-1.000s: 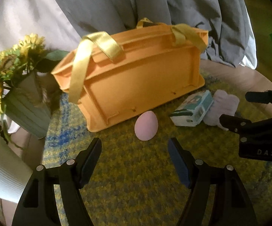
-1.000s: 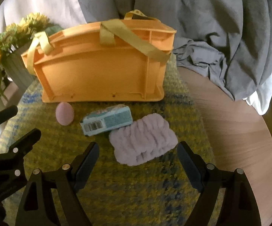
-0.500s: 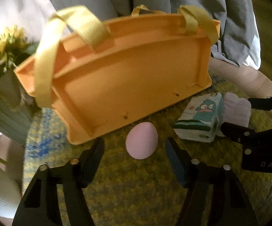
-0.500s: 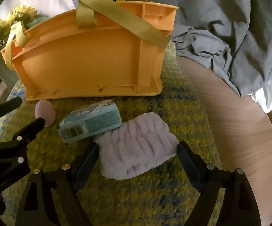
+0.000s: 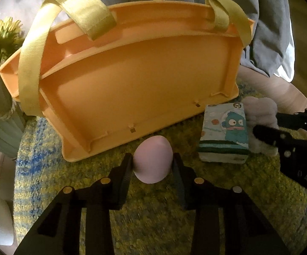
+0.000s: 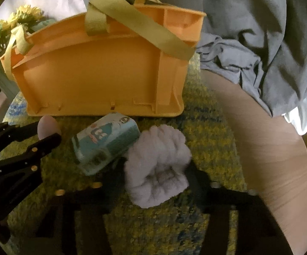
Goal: Organize soft objects
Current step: 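Grasp the pink egg sponge with the left tool while the right tool grasps the lavender scrunchie, then lift the egg sponge and scrunchie and carry both over the orange crate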
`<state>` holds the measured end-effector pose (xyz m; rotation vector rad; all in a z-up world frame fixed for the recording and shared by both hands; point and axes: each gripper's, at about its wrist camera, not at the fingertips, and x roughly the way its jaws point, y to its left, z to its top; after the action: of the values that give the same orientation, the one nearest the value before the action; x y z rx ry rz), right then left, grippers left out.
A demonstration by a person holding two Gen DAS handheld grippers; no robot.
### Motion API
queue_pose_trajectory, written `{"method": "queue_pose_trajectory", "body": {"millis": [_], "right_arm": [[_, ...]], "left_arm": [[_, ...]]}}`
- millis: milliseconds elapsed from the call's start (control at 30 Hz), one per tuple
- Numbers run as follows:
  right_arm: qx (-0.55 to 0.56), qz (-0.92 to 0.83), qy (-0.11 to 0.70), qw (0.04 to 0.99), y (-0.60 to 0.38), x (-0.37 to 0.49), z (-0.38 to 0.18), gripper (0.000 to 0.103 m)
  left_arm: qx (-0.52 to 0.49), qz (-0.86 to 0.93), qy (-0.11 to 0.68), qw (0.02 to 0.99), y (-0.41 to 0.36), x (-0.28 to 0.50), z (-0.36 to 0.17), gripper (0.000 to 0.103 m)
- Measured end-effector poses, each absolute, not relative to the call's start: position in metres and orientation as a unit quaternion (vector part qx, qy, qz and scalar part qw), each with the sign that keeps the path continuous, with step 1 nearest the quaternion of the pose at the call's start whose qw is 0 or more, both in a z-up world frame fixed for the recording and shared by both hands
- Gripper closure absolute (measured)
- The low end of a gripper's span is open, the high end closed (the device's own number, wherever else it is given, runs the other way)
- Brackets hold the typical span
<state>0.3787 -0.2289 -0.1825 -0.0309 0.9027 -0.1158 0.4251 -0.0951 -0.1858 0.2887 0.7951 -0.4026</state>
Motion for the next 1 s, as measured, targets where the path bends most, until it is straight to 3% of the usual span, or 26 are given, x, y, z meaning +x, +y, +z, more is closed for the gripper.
{"method": "queue_pose_trajectory", "body": {"millis": [100,200,1000], "right_arm": [[-0.021,-0.049,0.432,0.9,-0.226,0.377,-0.18,0.081],[-0.021,-0.048,0.429,0.902,-0.225,0.372,-0.175,0.083],[-0.006,-0.036,0.366,0.93,-0.213,0.326,-0.116,0.084]], "left_arm": [[0.135,-0.192,0.378,0.895,-0.09,0.42,-0.181,0.067],[0.131,-0.191,0.37,0.9,-0.087,0.414,-0.175,0.067],[0.106,-0.179,0.289,0.935,-0.068,0.357,-0.103,0.067]]}}
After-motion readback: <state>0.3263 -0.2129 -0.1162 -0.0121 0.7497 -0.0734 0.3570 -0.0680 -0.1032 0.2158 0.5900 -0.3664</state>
